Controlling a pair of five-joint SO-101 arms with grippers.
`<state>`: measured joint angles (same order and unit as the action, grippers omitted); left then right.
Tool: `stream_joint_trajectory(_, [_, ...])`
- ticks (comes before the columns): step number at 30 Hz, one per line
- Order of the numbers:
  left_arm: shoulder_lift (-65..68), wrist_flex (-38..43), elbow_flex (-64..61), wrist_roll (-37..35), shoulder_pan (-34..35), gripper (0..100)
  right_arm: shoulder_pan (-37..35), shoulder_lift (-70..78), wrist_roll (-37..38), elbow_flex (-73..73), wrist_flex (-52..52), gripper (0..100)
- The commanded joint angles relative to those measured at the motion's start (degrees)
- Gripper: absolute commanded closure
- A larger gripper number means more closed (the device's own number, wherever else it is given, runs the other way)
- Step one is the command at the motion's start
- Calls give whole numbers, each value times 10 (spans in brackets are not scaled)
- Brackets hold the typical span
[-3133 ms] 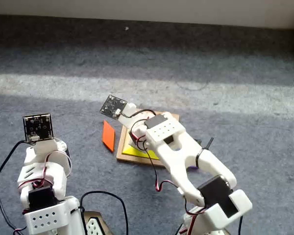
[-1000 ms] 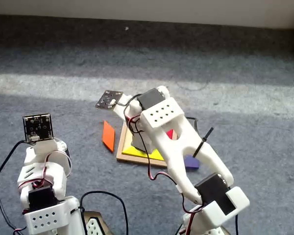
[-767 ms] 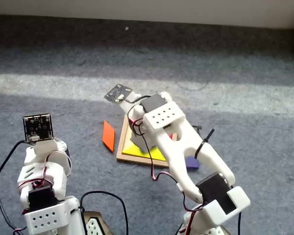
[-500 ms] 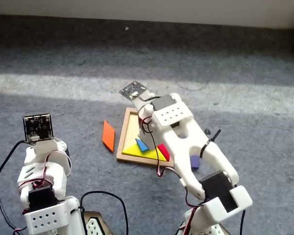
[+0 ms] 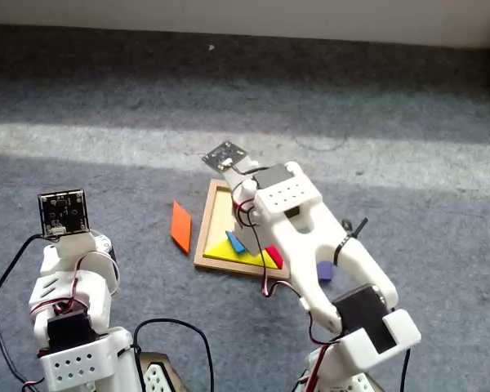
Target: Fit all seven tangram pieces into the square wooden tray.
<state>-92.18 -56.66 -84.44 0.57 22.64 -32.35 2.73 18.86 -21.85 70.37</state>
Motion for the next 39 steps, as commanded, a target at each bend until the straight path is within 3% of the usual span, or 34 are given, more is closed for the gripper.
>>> stream_joint_trajectory(1, [-5, 11, 7, -3, 2, 995, 6, 27, -6, -3, -8, 994])
stream_joint_trajectory(10, [-5, 11, 7, -3, 2, 995, 19, 86, -3, 69, -4, 994])
stream_joint_trajectory(39, [-5, 11, 7, -3, 1, 995, 28, 86, -6, 79, -122, 994])
